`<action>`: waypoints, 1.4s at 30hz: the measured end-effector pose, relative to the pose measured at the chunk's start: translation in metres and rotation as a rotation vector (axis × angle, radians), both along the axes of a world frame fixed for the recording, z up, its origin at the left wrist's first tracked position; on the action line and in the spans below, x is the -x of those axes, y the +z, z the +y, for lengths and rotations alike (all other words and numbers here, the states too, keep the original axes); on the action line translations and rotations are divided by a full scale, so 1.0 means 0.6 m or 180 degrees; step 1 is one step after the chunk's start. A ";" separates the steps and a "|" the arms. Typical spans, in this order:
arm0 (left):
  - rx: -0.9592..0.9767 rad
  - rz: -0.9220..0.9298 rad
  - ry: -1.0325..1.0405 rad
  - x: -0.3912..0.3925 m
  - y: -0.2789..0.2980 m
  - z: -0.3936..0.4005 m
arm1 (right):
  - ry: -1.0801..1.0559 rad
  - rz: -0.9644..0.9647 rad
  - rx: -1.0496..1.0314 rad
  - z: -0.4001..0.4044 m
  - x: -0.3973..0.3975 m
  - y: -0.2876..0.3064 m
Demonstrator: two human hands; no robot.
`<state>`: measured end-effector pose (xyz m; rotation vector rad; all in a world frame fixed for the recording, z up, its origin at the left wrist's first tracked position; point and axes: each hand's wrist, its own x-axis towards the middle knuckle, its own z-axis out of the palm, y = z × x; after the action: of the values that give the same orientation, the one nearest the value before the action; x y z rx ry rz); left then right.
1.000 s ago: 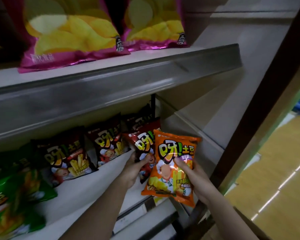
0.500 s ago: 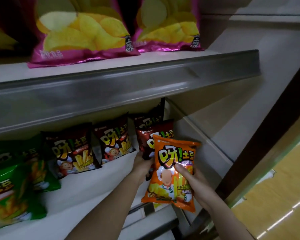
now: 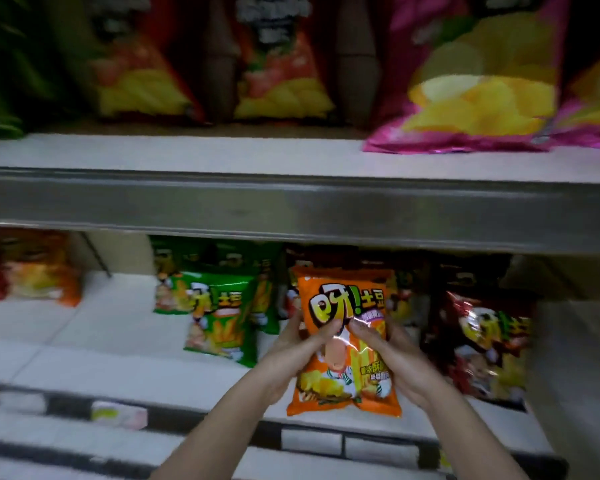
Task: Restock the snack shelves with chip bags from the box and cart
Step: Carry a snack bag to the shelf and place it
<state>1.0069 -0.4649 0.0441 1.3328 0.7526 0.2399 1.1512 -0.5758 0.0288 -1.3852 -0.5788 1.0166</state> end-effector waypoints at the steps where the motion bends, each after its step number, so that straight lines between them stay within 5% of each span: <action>1: -0.0076 -0.0001 0.0198 0.026 0.007 0.012 | 0.0165 -0.0015 -0.0022 0.026 0.023 0.006; 17: 0.0123 -0.0329 0.2691 0.498 0.056 0.244 | 0.2039 -0.0084 0.0104 0.443 0.466 0.035; 29: 0.0070 -0.0053 0.2427 0.770 0.016 0.433 | 0.2567 -0.0257 0.0323 0.623 0.706 0.009; 33: 0.0213 -0.0058 0.2397 0.762 -0.006 0.476 | 0.2264 -0.0557 0.0317 0.654 0.679 -0.002; 38: 0.0328 -0.0154 0.2970 0.726 -0.022 0.529 | 0.0989 -0.0442 0.0038 0.715 0.598 -0.003; 42: 0.0497 -0.0209 0.3023 0.707 -0.019 0.541 | 0.0493 -0.0250 0.0430 0.733 0.552 -0.003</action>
<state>0.5827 -0.1406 0.0329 0.7318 1.2807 0.9486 0.8200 -0.1358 0.0269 -1.5227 -0.6946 1.1461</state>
